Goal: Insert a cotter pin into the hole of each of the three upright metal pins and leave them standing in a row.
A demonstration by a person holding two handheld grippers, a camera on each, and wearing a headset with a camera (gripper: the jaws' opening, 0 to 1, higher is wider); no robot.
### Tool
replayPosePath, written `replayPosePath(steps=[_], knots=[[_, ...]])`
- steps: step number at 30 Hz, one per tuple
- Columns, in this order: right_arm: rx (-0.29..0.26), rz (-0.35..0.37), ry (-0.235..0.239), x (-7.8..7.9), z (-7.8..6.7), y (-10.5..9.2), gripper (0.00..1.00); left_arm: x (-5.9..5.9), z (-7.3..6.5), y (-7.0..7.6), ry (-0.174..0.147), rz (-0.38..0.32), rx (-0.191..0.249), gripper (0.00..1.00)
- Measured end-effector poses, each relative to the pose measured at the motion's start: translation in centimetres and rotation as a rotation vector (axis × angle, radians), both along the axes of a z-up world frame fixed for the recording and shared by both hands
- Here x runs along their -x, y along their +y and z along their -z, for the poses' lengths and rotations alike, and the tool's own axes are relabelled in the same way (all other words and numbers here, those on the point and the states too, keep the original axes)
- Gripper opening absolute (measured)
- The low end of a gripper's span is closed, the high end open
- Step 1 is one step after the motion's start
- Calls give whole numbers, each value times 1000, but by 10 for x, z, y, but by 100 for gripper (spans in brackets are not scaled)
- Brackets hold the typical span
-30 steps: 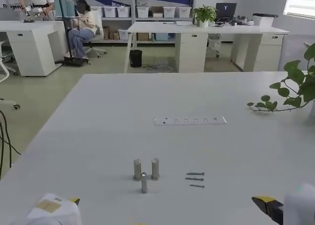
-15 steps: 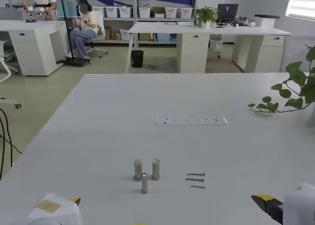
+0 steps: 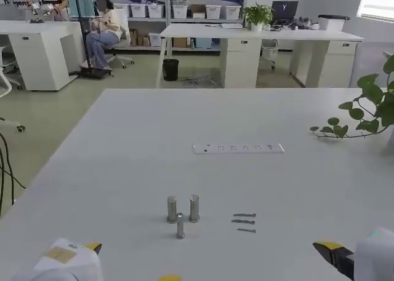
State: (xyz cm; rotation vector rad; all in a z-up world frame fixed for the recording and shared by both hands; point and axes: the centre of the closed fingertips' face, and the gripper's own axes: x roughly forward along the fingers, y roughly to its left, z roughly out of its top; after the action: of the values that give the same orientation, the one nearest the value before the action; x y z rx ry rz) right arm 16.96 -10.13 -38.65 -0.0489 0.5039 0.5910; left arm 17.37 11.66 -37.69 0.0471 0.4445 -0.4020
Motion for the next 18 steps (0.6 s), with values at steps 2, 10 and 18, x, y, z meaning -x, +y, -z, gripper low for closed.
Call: replayPosePath(steps=[2, 10, 18], knots=[[-3, -1, 0, -1, 0, 1, 86, -2, 0, 0, -4, 3, -1, 82], [-18, -4, 0, -5, -3, 2, 86, -11, 3, -5, -5, 26, 3, 78], [-37, -2, 3, -13, -4, 4, 85, -28, 12, -12, 6, 61, 10, 71]])
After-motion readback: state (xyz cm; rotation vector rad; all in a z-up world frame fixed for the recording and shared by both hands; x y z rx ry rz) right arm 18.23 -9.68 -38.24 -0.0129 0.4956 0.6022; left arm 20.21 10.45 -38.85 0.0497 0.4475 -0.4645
